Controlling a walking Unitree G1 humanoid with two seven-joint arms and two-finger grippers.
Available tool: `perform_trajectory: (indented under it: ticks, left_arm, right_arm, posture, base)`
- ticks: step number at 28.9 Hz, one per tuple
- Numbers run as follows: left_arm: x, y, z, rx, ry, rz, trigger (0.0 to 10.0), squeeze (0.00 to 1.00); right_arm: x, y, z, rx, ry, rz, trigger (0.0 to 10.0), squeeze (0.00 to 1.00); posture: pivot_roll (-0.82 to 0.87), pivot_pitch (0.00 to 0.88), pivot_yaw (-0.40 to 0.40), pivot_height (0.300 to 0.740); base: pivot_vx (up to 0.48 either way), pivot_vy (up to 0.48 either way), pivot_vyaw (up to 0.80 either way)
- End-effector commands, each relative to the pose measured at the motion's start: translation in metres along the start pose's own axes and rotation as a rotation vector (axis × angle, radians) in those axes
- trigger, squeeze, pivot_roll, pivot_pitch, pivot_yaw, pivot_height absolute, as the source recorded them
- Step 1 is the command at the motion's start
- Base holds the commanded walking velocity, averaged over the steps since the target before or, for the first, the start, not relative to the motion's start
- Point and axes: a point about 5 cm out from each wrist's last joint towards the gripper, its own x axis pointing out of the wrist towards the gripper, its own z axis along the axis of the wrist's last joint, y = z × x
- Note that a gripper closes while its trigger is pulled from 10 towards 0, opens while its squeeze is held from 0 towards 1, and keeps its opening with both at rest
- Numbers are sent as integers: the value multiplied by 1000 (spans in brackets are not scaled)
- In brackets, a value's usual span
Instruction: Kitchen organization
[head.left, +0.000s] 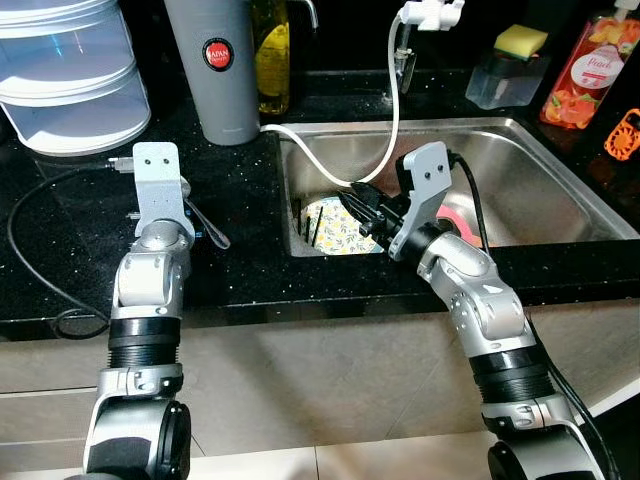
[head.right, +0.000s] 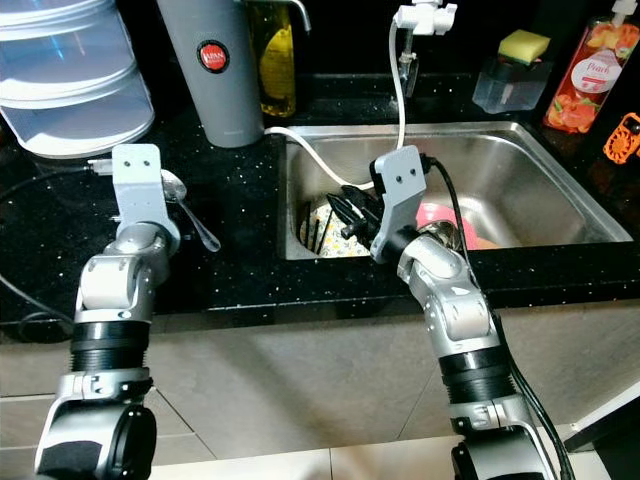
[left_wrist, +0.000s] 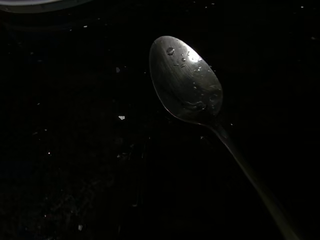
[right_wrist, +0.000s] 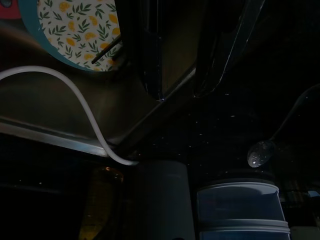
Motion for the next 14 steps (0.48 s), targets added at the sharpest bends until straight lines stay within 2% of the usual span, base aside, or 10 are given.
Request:
perform_trajectory:
  ticks: [1,6,10,11,12,13,14]
  left_arm:
    - [5,7,-17,0,105,4,10000,0]
    - [5,9,-14,8,102,-7,10000,0]
    - [5,12,-1,-22,83,11,10000,0]
    - [5,10,7,-12,35,11,10000,0]
    - [5,10,7,-12,35,11,10000,0]
    - [1,3,25,2,-63,0,10000,0]
    - [-2,-2,33,4,-104,-7,10000,0]
  right_arm:
    - [-2,0,1,-7,7,2,10000,0]
    - [-2,1,1,-5,9,2,10000,0]
    - [-3,1,0,-3,9,-3,10000,0]
    - [-2,1,0,-2,8,-3,10000,0]
    - [-2,1,0,-2,8,-3,10000,0]
    - [-2,1,0,-2,6,-2,10000,0]
    - [-2,1,1,-2,5,-2,10000,0]
  posture:
    - [126,0,4,740]
    - [130,0,8,740]
    - [131,0,8,740]
    - [131,0,8,740]
    - [131,0,8,740]
    - [130,0,7,740]
    - [130,0,3,740]
  base:
    - [0,0,0]
    - [0,0,0]
    - [0,0,0]
    - [0,0,0]
    - [0,0,0]
    - [0,0,0]
    - [0,0,0]
